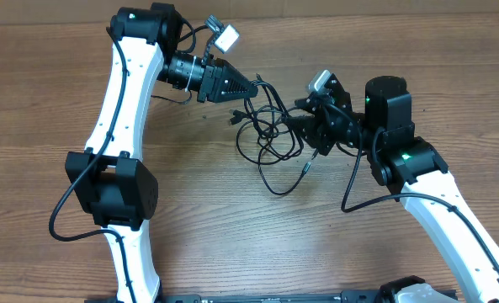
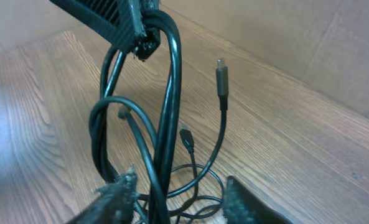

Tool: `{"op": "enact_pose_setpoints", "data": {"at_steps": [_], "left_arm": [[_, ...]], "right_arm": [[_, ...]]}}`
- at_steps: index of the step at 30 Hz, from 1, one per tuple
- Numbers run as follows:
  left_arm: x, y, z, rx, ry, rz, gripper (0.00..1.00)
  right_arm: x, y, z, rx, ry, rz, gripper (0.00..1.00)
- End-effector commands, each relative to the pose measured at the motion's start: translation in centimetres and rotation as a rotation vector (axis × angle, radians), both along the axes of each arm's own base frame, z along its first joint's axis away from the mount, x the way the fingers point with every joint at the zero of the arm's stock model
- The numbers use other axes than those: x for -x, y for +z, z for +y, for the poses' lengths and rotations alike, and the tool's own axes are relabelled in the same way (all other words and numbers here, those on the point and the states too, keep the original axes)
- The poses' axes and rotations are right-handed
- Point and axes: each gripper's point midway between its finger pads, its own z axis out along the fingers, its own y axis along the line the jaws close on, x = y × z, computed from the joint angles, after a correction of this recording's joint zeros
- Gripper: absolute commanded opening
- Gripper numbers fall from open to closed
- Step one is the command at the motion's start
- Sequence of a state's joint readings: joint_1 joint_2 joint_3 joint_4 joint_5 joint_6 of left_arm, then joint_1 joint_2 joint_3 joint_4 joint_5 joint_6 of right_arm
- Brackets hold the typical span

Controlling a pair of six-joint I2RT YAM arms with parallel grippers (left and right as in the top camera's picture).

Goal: Untangle cables

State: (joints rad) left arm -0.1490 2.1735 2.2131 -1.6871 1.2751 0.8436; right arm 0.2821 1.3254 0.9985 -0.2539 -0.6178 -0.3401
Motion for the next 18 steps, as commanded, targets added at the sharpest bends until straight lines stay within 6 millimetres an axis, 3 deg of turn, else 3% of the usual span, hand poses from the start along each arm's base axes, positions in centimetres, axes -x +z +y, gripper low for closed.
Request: {"op": "enact_pose_setpoints", "data": {"at_steps": [1, 7, 10, 11, 13, 18], "left_arm": [[0.06, 0.77, -0.32, 0.029, -0.004, -0.012, 0.04], [0.32, 0.77, -0.78, 0.029, -0.017, -0.014, 0.04], [0.40, 0.77, -0.95, 0.029, -0.021, -0.016, 0.04], [0.41, 0.77, -0.97, 0.030, -0.022, -0.015, 0.04], [0.42, 0.77, -0.98, 0.030, -0.022, -0.015, 0.04], [0.43, 0.77, -0.98, 0.029, -0.022, -0.015, 0.04]], "right_arm": [[0.32, 0.13, 0.27, -0.015, 0.025, 0.000, 0.42], [0.34, 0.13, 0.29, -0.016, 0.026, 0.001, 0.10], [0.34, 0.13, 0.29, -0.016, 0.026, 0.001, 0.11], [0.34, 0.13, 0.29, -0.016, 0.026, 0.002, 0.24], [0.35, 0.12, 0.29, -0.016, 0.026, 0.002, 0.31], [0.43, -0.01, 0.27, -0.014, 0.026, 0.009, 0.12]]}}
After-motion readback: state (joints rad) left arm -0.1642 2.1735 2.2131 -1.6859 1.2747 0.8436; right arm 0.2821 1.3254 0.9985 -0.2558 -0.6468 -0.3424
